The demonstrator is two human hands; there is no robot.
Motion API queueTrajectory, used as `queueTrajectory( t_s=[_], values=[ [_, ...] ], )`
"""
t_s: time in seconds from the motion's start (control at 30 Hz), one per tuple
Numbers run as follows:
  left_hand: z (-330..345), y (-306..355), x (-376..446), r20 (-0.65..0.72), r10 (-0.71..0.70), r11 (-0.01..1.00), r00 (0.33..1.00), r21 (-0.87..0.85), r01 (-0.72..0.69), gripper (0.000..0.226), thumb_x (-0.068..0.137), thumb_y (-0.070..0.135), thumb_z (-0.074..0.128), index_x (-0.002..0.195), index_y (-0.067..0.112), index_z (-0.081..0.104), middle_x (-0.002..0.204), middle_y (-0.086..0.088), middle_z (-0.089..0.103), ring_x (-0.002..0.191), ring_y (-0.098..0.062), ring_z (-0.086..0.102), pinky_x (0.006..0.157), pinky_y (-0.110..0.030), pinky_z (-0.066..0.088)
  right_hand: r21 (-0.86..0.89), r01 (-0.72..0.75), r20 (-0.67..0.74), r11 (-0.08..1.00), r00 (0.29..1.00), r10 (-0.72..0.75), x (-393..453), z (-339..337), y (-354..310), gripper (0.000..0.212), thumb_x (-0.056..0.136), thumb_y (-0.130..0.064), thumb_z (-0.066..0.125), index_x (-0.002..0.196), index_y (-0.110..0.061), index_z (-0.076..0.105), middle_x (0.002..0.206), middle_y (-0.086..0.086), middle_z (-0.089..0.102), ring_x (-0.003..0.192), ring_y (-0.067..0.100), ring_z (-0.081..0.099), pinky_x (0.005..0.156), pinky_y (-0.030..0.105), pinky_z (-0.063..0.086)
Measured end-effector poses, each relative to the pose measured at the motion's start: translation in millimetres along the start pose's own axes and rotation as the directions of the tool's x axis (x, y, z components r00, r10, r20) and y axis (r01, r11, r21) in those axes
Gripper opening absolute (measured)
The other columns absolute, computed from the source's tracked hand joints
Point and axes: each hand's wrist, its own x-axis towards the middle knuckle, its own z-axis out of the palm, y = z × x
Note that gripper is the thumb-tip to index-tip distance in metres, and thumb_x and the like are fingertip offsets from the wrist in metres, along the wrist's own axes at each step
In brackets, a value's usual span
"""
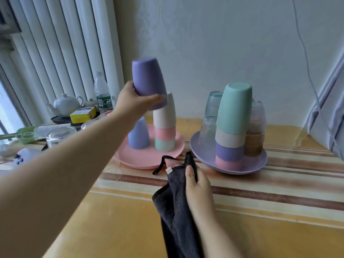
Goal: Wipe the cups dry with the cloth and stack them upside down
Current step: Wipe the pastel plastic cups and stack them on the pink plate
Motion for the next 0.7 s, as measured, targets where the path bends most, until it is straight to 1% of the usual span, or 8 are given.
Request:
queueTrajectory(
  t_s=[0.07,0.1,0.13,0.23,0.33,0.43,0.57,0.7],
  values=[
    [8.8,7.2,29.2,0.013,0.012,0.999,1.0,0.03,-0.012,0.057,0.059,0.032,0.087,0.106,0.013,0.06,0.087,0.002,0.065,0.075,-0.015,0.062,0.058,-0.014,0.05,-0.001,0.0,0.004,1.0,1.0,0.0,0.0,0.3,0.7,0.028,0.098,-0.022,0.041,0.117,-0.01,0.059,0.096,-0.007,0.057,0.093,0.009,0.05,0.064,-0.004,0.032],
    [13.5,9.0,41.5,0.009,0.012,0.998,1.0,0.058,-0.012,0.049,0.066,0.028,0.086,0.105,0.014,0.061,0.085,0.003,0.063,0.073,-0.013,0.06,0.053,-0.013,0.046,-0.001,0.002,0.004,1.0,1.0,-0.002,-0.1,0.5,0.6,0.028,0.098,-0.023,0.041,0.117,-0.011,0.059,0.095,-0.007,0.057,0.094,0.01,0.05,0.064,-0.004,0.032],
    [18.3,8.8,52.9,0.004,0.014,0.997,1.0,0.072,-0.014,0.05,0.068,0.026,0.086,0.108,0.012,0.06,0.089,0.002,0.063,0.075,-0.013,0.059,0.053,-0.014,0.044,-0.003,0.006,0.003,1.0,1.0,-0.006,0.1,0.6,0.6,0.028,0.098,-0.023,0.041,0.116,-0.011,0.059,0.094,-0.008,0.057,0.094,0.01,0.051,0.065,-0.005,0.032],
    [29.7,-1.7,72.3,-0.025,-0.007,0.995,1.0,0.103,0.009,0.069,0.063,0.026,0.089,0.118,0.007,0.052,0.104,-0.004,0.06,0.085,-0.017,0.058,0.057,-0.021,0.044,-0.003,0.017,0.007,1.0,1.0,-0.017,-0.6,1.1,-0.4,0.028,0.098,-0.023,0.042,0.117,-0.013,0.06,0.096,-0.01,0.058,0.092,0.005,0.05,0.065,-0.006,0.032],
    [39.7,-20.1,75.3,-0.022,-0.056,0.989,0.998,0.139,0.058,0.072,0.062,0.026,0.09,0.118,0.005,0.05,0.103,-0.005,0.057,0.086,-0.02,0.058,0.058,-0.023,0.044,0.02,0.02,0.021,1.0,1.0,-0.021,-1.8,1.8,-0.8,0.029,0.098,-0.023,0.041,0.119,-0.013,0.059,0.099,-0.013,0.057,0.094,0.001,0.049,0.067,-0.007,0.031],
    [47.1,-38.4,66.8,-0.013,-0.086,0.978,0.996,0.188,0.087,0.069,0.065,0.028,0.089,0.118,0.006,0.05,0.102,-0.003,0.056,0.086,-0.02,0.056,0.057,-0.023,0.042,0.049,0.007,0.049,0.999,0.999,-0.01,-4.5,2.1,-2.8,0.028,0.098,-0.023,0.041,0.118,-0.016,0.059,0.093,-0.02,0.057,0.092,0.001,0.051,0.067,-0.006,0.032],
    [54.0,-50.9,55.2,-0.023,-0.09,0.977,0.996,0.191,0.093,0.071,0.071,0.028,0.085,0.126,0.011,0.044,0.11,-0.002,0.055,0.099,-0.022,0.058,0.078,-0.034,0.05,0.05,-0.014,0.062,0.999,0.998,0.01,-4.9,1.9,-3.6,0.026,0.098,-0.026,0.041,0.114,-0.017,0.059,0.084,-0.027,0.052,0.081,-0.001,0.049,0.064,-0.005,0.033],
    [53.0,-50.1,47.4,-0.042,-0.062,0.969,0.997,0.236,0.07,0.081,0.075,0.043,0.079,0.136,0.01,0.038,0.13,-0.005,0.051,0.117,-0.023,0.053,0.096,-0.035,0.046,0.053,-0.019,0.064,0.998,0.998,0.016,-3.4,1.0,-3.9,0.027,0.098,-0.027,0.041,0.114,-0.016,0.059,0.09,-0.017,0.056,0.089,0.005,0.05,0.063,-0.005,0.033]
  ],
)
